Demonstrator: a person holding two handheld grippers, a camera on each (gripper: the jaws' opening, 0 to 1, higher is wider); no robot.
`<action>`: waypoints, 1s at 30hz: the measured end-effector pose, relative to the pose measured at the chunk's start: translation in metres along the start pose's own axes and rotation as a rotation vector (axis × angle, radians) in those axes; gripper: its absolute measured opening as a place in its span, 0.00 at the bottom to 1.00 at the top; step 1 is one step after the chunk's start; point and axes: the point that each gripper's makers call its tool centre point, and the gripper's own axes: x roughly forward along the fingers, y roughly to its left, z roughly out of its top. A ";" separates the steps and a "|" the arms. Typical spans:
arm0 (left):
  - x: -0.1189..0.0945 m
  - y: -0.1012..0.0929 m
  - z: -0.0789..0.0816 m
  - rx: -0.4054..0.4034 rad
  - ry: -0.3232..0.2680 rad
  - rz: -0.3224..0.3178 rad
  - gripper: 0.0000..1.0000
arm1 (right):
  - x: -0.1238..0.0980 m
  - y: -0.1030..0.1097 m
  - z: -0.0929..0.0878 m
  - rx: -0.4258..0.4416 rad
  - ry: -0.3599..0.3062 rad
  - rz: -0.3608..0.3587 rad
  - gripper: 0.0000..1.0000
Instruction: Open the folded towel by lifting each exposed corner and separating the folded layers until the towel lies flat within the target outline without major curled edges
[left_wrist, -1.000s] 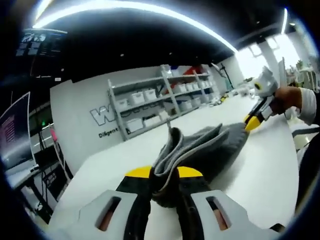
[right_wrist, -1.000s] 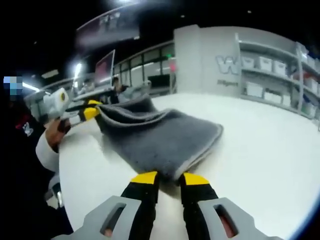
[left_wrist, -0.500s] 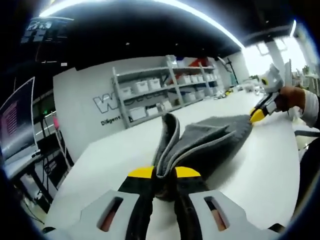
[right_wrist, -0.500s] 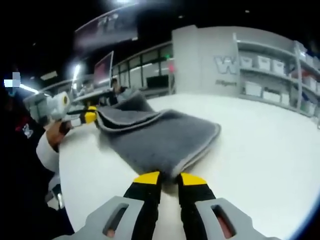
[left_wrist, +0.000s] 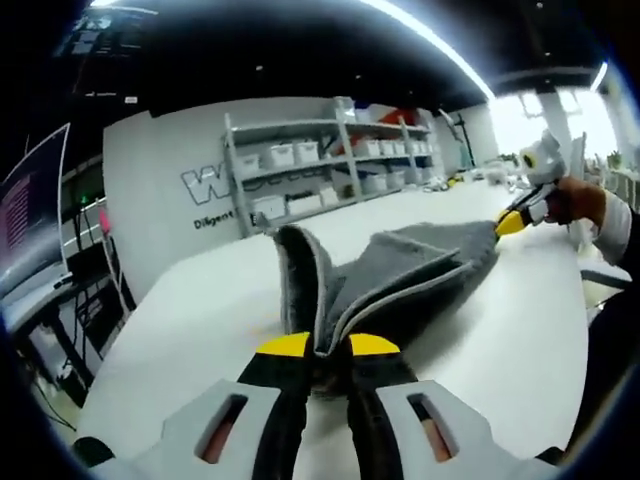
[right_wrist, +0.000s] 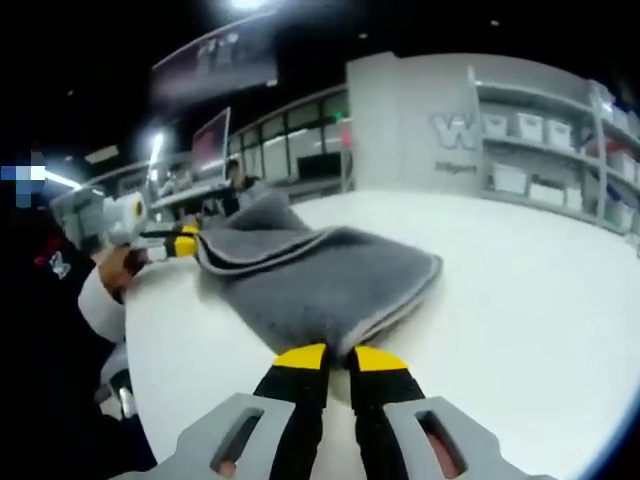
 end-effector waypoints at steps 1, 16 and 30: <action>0.000 -0.001 -0.001 -0.005 0.003 -0.001 0.11 | 0.000 -0.001 0.000 0.002 -0.001 -0.001 0.05; -0.003 0.000 -0.013 -0.048 0.060 -0.039 0.11 | -0.004 -0.010 -0.005 0.015 -0.012 -0.014 0.04; -0.004 0.007 -0.018 -0.064 0.075 -0.051 0.11 | -0.008 -0.005 -0.010 0.029 0.005 0.008 0.04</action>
